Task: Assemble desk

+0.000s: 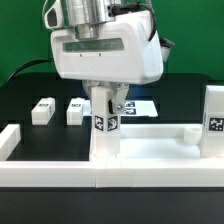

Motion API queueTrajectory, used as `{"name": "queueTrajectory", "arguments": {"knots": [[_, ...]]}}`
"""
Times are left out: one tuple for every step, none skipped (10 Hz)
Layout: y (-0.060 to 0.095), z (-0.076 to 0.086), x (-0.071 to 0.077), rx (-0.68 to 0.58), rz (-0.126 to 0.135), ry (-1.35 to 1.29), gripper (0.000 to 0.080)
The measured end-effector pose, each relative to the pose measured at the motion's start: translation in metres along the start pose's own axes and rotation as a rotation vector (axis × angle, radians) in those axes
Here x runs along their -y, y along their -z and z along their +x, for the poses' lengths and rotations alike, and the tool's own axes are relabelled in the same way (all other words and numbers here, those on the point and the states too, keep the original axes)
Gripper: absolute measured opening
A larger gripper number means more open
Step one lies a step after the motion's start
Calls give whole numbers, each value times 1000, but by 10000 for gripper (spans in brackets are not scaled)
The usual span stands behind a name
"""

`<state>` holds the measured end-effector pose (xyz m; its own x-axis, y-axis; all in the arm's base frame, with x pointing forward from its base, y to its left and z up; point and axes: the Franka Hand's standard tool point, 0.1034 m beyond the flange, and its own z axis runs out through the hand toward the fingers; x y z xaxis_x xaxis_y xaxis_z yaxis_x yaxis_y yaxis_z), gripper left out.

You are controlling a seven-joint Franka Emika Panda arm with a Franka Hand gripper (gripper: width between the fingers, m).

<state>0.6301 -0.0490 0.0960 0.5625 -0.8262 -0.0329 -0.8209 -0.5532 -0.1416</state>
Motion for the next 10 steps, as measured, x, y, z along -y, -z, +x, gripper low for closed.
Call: {"name": "queueTrajectory", "arguments": {"knots": [[0, 0, 0, 0, 0, -83, 292], [0, 0, 0, 1, -1, -161, 292], [0, 1, 0, 4, -3, -260, 292], [1, 1, 0, 15, -5, -404, 292], [2, 0, -2, 36, -7, -578, 291], [1, 1, 0, 57, 11, -791, 291], [1, 1, 1, 67, 20, -927, 291], [1, 2, -1, 67, 13, -1007, 294], [1, 2, -2, 64, 8, -1043, 304], [1, 2, -2, 61, 5, -1048, 304]]}}
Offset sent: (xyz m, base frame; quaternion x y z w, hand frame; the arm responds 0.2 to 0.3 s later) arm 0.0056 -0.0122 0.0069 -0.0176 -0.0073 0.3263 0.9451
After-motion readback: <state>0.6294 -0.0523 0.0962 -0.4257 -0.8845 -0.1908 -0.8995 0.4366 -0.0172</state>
